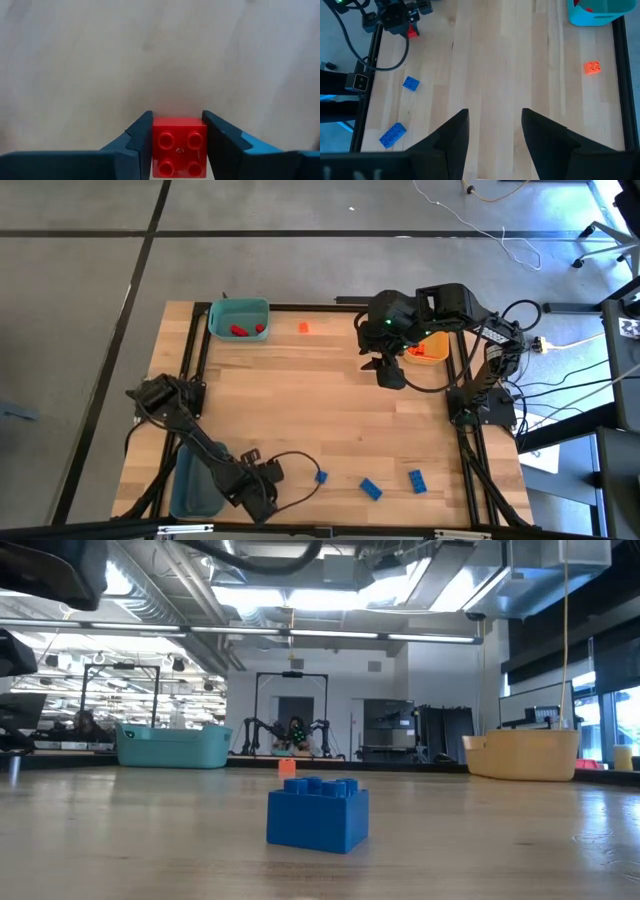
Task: Sort & place blocks by color
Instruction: Put the red game piece into the green bin
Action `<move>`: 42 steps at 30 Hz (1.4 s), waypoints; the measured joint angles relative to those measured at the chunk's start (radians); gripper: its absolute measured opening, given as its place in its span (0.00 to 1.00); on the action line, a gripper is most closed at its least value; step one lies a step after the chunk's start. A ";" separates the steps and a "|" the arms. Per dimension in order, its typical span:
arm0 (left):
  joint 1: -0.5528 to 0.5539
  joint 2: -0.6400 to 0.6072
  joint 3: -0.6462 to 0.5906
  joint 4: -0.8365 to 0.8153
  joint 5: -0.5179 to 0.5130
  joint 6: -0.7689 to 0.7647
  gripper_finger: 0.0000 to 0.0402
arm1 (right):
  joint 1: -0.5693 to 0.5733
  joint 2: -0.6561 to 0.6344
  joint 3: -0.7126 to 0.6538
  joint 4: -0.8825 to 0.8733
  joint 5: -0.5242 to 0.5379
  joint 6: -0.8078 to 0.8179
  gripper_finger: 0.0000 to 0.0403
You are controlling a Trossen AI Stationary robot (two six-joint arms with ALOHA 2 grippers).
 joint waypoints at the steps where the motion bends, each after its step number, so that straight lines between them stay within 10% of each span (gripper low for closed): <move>1: 0.005 -0.012 -0.001 -0.017 -0.006 0.000 0.33 | 0.000 0.000 0.000 0.000 0.000 0.000 0.45; 25: 0.328 -0.393 0.003 -0.513 -0.148 0.009 0.33 | 0.000 0.000 0.000 0.000 0.000 0.000 0.45; 42: 0.954 -0.496 0.004 -0.539 -0.150 0.503 0.33 | 0.000 0.000 0.000 0.033 0.000 0.002 0.45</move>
